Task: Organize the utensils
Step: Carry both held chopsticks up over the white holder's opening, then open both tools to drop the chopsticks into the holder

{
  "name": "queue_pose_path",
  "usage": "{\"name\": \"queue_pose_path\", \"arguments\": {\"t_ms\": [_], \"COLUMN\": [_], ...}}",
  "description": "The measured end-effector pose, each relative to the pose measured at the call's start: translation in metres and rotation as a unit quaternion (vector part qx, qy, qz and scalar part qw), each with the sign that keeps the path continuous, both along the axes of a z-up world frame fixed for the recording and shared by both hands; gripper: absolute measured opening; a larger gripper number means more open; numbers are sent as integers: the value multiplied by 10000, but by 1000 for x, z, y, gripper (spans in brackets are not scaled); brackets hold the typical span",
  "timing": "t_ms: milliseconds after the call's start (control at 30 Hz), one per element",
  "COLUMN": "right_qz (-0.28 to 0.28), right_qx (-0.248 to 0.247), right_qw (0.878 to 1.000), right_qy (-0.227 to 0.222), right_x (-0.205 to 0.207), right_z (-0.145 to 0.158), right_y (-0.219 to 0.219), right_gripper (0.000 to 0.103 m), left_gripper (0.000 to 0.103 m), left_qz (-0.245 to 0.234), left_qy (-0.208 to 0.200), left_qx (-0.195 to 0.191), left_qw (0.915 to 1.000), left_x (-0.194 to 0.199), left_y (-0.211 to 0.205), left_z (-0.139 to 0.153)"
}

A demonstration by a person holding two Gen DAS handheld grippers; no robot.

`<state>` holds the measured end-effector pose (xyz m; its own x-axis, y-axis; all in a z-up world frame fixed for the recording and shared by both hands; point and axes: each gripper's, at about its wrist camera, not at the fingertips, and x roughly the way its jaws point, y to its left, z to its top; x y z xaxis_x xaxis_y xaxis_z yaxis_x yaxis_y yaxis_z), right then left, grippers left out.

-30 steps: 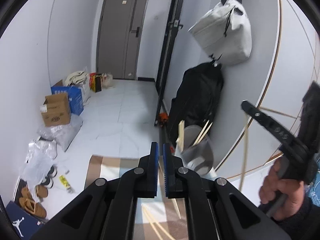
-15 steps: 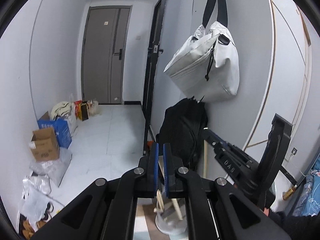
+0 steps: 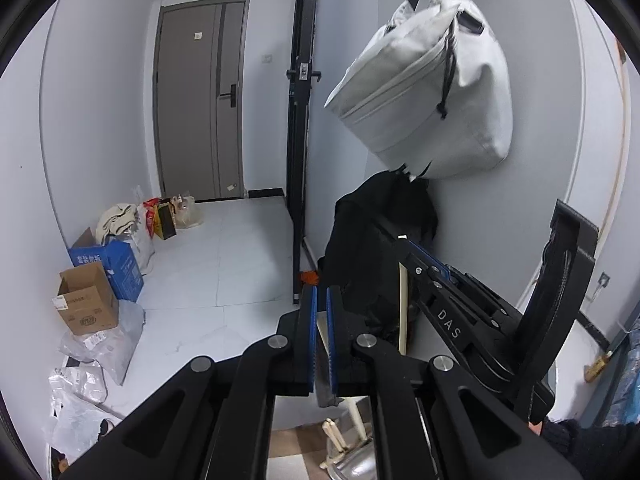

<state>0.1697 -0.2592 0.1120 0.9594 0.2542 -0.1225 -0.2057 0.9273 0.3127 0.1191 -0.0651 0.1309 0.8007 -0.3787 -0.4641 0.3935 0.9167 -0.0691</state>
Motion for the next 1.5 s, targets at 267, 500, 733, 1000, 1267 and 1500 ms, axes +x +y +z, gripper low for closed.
{"name": "queue_pose_path", "arguments": {"t_ms": [267, 500, 733, 1000, 1267, 1500], "right_qz": [-31, 27, 149, 519, 1139, 1086], "right_qx": [-118, -273, -300, -364, -615, -479], "right_qw": [9999, 9996, 9994, 9978, 9911, 9907], "right_qy": [-12, -82, -24, 197, 309, 671], "right_x": [18, 23, 19, -7, -45, -79], "right_z": [-19, -27, -36, -42, -46, -52], "right_y": [9, 15, 11, 2, 3, -13], "right_gripper": [5, 5, 6, 6, 9, 10], "left_gripper": [0, 1, 0, 1, 1, 19], "left_qz": [-8, -79, -197, -300, -707, -1339], "left_qy": [42, 131, 220, 482, 741, 1405], "left_qx": [159, 266, 292, 48, -310, -449], "left_qw": [9999, 9995, 9991, 9984, 9943, 9800], "left_x": [9, 12, 12, 18, 18, 18], "left_y": [-7, -14, -18, -10, -11, -14], "left_z": [-11, -18, -21, -37, -44, -51]}}
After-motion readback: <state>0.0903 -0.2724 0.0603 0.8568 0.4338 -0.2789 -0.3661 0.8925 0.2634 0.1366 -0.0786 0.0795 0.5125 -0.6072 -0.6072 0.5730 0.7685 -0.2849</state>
